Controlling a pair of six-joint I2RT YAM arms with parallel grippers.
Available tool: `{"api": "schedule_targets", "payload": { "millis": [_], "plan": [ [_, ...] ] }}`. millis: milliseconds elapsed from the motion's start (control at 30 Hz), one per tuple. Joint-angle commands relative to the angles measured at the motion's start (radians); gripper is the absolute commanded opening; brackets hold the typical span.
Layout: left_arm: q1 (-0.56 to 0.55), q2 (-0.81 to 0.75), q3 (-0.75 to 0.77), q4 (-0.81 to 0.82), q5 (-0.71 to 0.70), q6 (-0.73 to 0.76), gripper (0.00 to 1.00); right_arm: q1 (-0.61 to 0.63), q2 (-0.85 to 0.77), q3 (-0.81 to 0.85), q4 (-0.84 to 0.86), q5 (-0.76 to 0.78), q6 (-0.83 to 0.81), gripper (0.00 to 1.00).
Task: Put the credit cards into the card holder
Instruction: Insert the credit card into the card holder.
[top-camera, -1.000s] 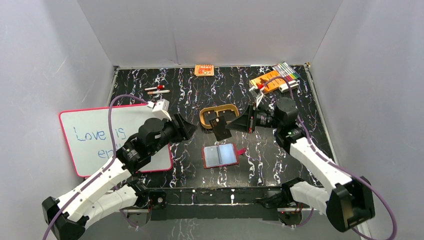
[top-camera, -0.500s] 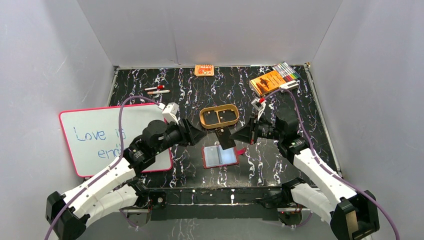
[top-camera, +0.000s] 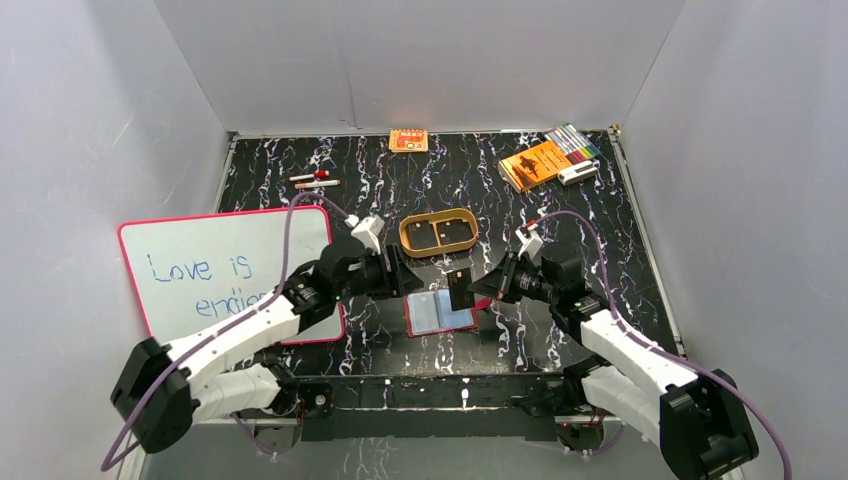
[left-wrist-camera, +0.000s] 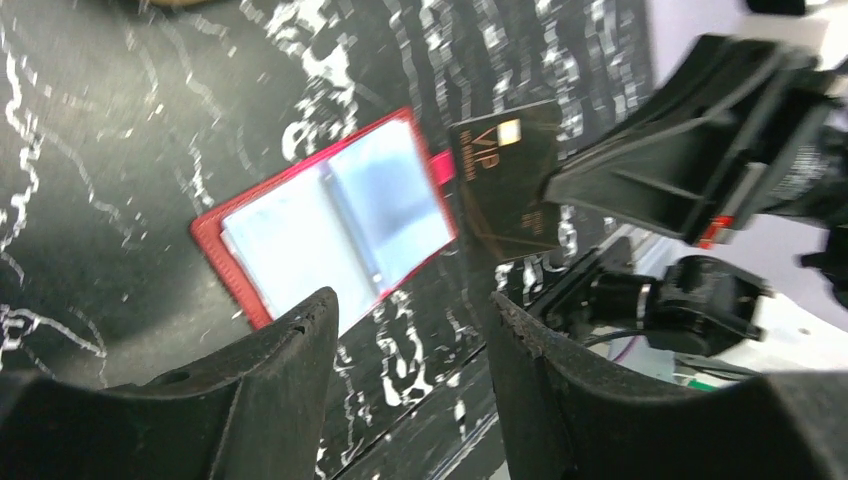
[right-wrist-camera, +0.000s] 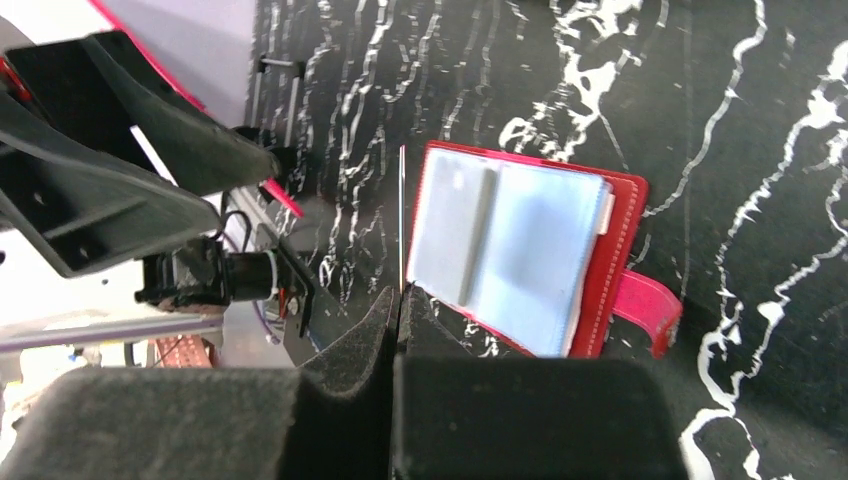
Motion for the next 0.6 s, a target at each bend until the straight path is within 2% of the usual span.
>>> {"api": "schedule_targets", "payload": {
  "millis": [0, 333, 567],
  "plan": [
    [-0.007, 0.08, 0.044, -0.096, 0.009, -0.005, 0.52, 0.031, 0.032, 0.007, -0.019, 0.106, 0.031, 0.0],
    [-0.014, 0.205, 0.052, -0.135, -0.044, 0.001, 0.47, 0.122, 0.18, 0.006, 0.06, 0.145, 0.058, 0.0],
    [-0.016, 0.286, 0.053, -0.145, -0.08, 0.005, 0.43, 0.129, 0.245, -0.017, 0.142, 0.138, 0.093, 0.0]
  ]
}}
